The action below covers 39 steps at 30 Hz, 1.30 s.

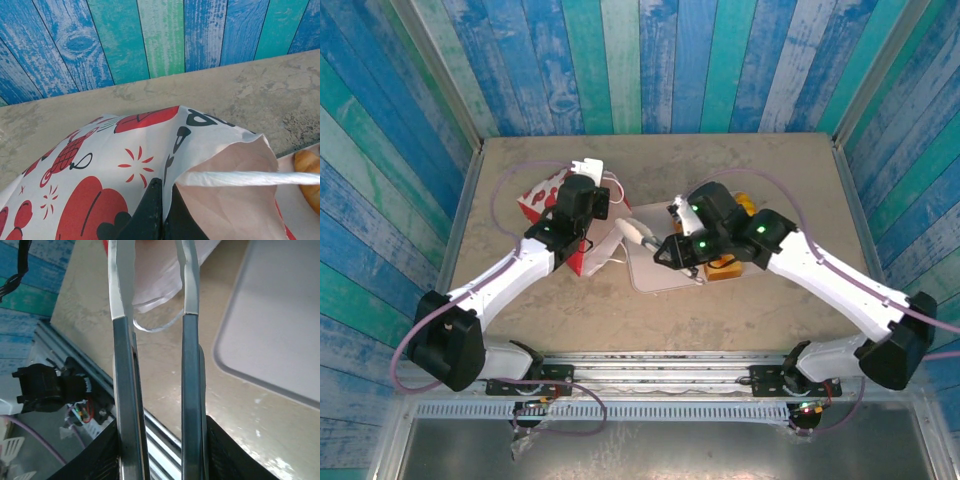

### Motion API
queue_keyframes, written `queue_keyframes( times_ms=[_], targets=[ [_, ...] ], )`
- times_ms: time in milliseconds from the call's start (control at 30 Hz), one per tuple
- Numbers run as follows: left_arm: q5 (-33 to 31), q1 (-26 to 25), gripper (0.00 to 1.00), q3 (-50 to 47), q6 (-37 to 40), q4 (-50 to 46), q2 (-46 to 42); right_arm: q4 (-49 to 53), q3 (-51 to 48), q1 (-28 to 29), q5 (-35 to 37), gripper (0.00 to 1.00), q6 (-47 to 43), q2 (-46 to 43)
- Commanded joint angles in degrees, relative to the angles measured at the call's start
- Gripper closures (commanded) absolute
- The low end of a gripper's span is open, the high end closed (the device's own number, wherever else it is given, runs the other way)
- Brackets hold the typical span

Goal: Take the fake bread out of the paper bag

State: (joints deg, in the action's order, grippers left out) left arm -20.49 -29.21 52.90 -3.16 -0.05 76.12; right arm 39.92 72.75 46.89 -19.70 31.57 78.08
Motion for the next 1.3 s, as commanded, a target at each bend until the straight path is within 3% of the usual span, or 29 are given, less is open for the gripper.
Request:
queue_keyframes(
  times_ms=[0,467,1267],
  targets=[
    [1.54,-0.08,1.0,2.08,0.85,0.57,-0.7,-7.58,0.13,0.74,-5.48,0.6,2.62,4.0],
    [7.88,0.0,1.0,-0.14,2.85,3.13,-3.85,-14.13,7.14,0.91,-3.07,0.6,7.59,21.88],
    [11.79,-0.06,1.0,-3.0,2.51,3.73,-7.21,-27.52,8.31,-0.3,0.33,0.54,17.64,28.09]
  ],
)
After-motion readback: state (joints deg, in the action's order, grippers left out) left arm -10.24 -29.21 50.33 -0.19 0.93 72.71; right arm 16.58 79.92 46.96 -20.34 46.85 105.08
